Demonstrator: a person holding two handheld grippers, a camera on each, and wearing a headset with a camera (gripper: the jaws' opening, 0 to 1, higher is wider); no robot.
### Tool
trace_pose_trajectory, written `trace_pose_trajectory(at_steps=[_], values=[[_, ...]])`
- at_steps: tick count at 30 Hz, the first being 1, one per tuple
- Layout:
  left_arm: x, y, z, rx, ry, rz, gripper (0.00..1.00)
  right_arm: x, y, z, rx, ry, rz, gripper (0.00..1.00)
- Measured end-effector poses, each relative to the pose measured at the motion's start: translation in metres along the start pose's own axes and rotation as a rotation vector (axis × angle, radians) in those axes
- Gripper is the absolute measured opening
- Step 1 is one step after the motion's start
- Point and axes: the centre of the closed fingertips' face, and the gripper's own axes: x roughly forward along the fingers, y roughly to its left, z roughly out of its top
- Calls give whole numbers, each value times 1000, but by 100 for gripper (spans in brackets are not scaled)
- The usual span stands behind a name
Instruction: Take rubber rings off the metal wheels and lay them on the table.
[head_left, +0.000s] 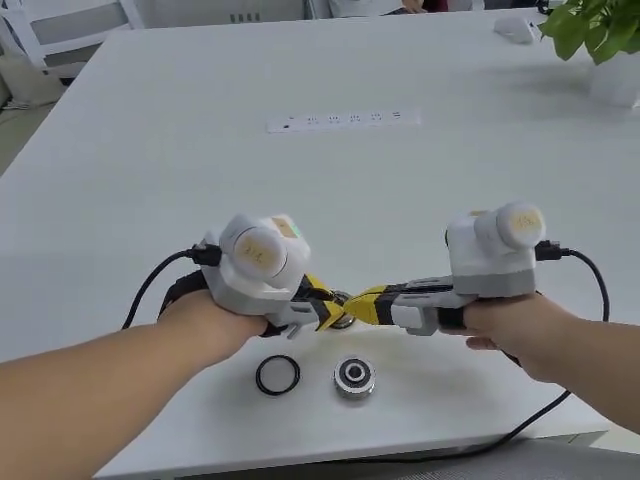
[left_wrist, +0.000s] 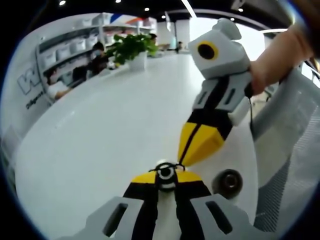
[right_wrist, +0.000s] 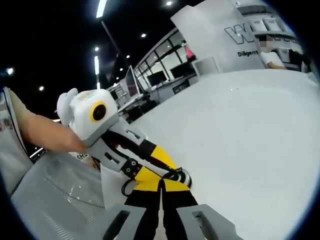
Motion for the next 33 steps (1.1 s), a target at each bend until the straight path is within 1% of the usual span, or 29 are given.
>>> trace_pose_trajectory(at_steps=[2,5,8,10,11,12,15,18,22,26,33], values=[[0,0,0,-8,-2,0,12,1,-4,0,-13,7,-28,0],[0,0,0,-16,-9,-2,12,0,-9,-1,-18,15,-40,0],[0,-1,0,-13,-13,-7,12,1,-9,-1,-22,24,-49,0],[0,-1,0,-13,-11,-8,12,2,-13,-3,-19,36,-67,0],[-1,-1,0,-13,-11,-8,12,1,-14,-3,-21,36,-71,0],[-1,-2,0,-14,-10,-8,12,0,-17,-3,-22,38,-88,0],[-1,-2,0,-17,-9,-10,12,-2,-21,-2,-7,29,-99,0],[-1,-2,0,-17,-5,-8,12,-2,-20,-1,-3,26,-98,0],[-1,-2,0,-44,-8,-10,14,-2,-18,0,-5,25,-95,0],[-2,-5,0,-42,-6,-22,16,-3,-18,1,-8,24,-93,0],[-7,-7,7,-57,-34,-27,18,-3,-17,1,-12,25,-89,0]])
